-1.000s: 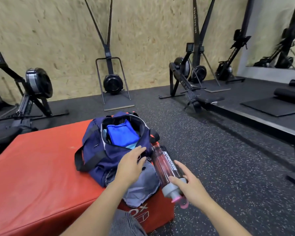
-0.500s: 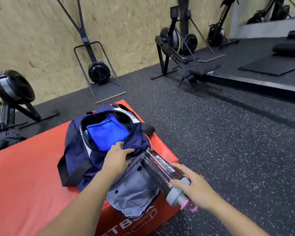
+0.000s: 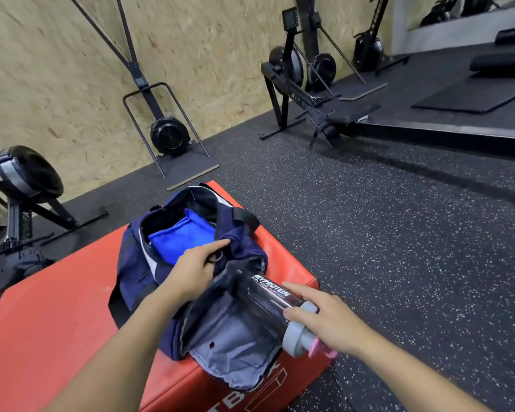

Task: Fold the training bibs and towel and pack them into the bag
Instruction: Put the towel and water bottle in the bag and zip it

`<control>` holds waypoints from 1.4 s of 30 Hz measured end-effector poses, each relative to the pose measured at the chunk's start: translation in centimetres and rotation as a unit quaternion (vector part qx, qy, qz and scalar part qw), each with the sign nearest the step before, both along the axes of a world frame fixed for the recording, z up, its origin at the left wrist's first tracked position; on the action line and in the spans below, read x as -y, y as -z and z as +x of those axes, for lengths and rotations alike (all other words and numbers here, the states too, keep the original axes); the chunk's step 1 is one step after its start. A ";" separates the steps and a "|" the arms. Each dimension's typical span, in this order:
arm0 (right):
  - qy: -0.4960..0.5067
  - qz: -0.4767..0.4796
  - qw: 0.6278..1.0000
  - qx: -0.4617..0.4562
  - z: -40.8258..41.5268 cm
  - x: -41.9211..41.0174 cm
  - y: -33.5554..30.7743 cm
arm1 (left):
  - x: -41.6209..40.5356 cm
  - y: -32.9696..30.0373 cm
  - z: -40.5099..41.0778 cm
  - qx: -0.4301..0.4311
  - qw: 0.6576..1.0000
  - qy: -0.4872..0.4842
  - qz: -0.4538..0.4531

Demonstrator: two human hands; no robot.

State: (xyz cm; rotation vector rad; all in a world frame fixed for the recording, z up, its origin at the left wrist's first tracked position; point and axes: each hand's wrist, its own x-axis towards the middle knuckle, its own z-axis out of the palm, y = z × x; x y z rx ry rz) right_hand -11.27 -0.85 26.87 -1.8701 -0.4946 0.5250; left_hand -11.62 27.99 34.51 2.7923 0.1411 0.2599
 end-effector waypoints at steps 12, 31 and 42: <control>0.030 -0.082 0.996 0.009 2.2 -5.1 -2.5 | 3.7 -3.5 -1.2 0.011 0.994 0.090 -0.062; 0.087 0.027 0.991 0.095 -1.5 -3.6 2.6 | 4.6 0.1 -1.9 -0.005 0.999 -0.024 0.033; 0.142 0.012 0.980 0.139 -0.1 -5.1 2.7 | 6.5 -3.0 -1.1 0.020 0.997 0.034 -0.067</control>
